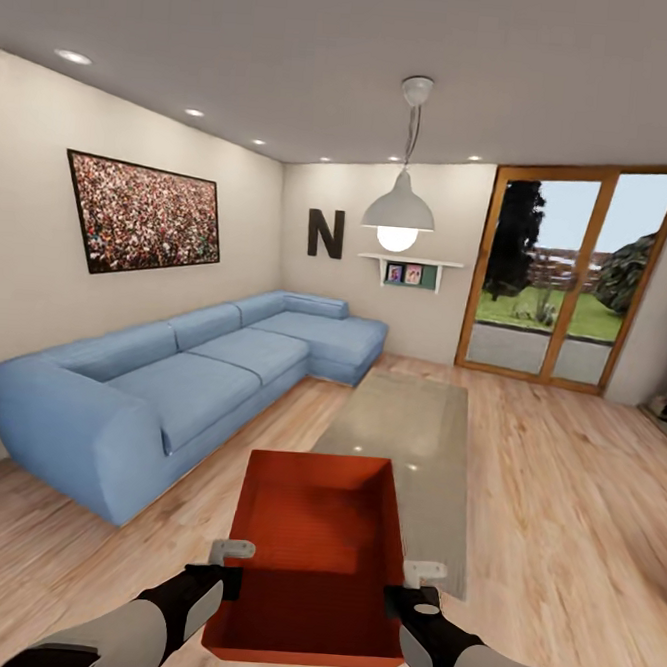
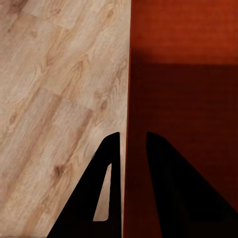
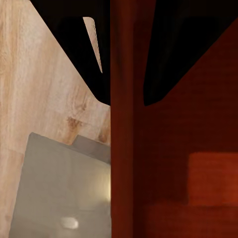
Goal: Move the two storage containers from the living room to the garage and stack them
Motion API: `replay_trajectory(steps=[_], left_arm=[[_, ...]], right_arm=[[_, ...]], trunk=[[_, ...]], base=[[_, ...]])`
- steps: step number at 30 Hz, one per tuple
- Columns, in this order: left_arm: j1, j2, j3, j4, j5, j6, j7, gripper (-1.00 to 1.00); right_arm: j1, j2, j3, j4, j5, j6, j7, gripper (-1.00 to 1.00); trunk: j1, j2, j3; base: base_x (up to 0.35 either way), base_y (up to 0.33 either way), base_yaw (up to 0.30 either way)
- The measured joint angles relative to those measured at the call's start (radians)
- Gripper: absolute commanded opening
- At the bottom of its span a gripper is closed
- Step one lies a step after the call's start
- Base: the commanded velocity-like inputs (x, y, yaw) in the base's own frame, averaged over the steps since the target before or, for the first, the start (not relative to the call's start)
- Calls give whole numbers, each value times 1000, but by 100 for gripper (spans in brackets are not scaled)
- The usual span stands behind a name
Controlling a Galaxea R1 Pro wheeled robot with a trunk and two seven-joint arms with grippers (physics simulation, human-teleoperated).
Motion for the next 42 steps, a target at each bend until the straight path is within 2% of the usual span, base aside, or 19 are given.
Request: replay_trajectory(steps=[42], left_arm=[[-1, -1, 0, 1, 2, -5, 1, -100]], right_arm=[[0, -2, -1, -4, 3, 0, 0, -100]], trunk=[[0, 0, 0]], base=[[0, 0, 283]])
